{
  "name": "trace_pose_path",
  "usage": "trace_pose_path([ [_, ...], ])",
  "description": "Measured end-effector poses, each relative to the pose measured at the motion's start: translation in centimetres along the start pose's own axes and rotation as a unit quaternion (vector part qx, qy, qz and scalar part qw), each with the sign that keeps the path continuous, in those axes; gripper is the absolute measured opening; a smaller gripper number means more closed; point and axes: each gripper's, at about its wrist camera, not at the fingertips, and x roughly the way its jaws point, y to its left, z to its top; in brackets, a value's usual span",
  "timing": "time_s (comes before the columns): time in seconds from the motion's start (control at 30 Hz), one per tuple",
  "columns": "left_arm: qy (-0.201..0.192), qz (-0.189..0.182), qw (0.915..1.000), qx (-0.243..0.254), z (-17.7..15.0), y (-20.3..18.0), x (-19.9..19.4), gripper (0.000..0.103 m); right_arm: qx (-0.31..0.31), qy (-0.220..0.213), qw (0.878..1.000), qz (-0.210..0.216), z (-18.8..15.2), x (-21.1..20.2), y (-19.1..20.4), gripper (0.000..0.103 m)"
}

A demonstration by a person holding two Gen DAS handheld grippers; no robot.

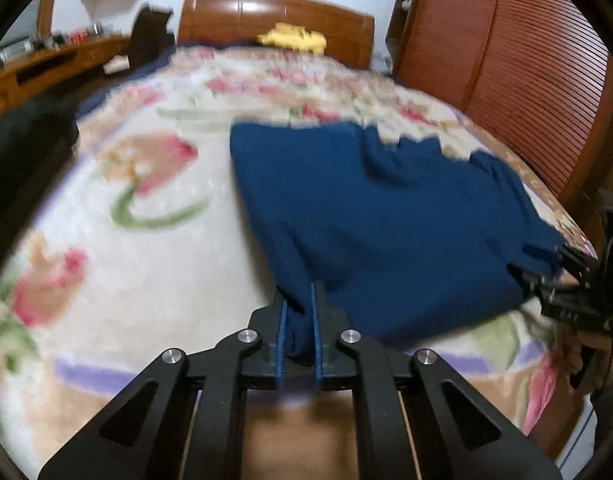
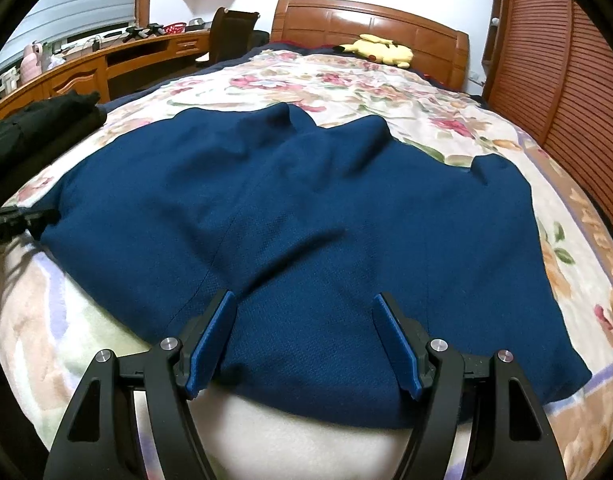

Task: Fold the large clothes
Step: 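Grasp the edge of the folded navy jacket with the left gripper, then fold the held jacket edge over the rest and open the left gripper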

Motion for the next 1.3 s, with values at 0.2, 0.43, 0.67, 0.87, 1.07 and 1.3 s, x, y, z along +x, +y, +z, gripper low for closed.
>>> trace_pose_path([
  [0.2, -0.064, -0.002, 0.9979, 0.011, 3.5, -3.9, -3.8, 0.008, 0.007, -0.010, 1.000, 0.022, -0.4, -2.6, -0.9, 0.073],
  [0.43, -0.090, -0.025, 0.9945, 0.047, 6.7, -10.0, -5.4, 0.008, -0.012, -0.019, 1.000, 0.005, -1.8, -6.3, -3.5, 0.073],
  [0.67, -0.096, -0.044, 0.9872, 0.119, 10.1, -18.5, -5.6, 0.007, 0.004, -0.034, 0.999, -0.024, -3.1, -9.3, -8.0, 0.073],
  [0.87, -0.086, -0.075, 0.9766, 0.183, 12.9, -27.8, -4.7, 0.007, 0.011, -0.027, 0.998, -0.060, -4.2, -10.2, -10.0, 0.073],
  [1.07, -0.045, -0.129, 0.9680, 0.210, 11.3, -33.8, -2.6, 0.006, 0.022, -0.020, 0.996, -0.082, -5.9, -11.2, -11.9, 0.073],
  [1.3, 0.000, -0.150, 0.9660, 0.211, 7.6, -34.5, 0.6, 0.008, 0.039, -0.017, 0.994, -0.096, -7.2, -12.3, -13.9, 0.073],
])
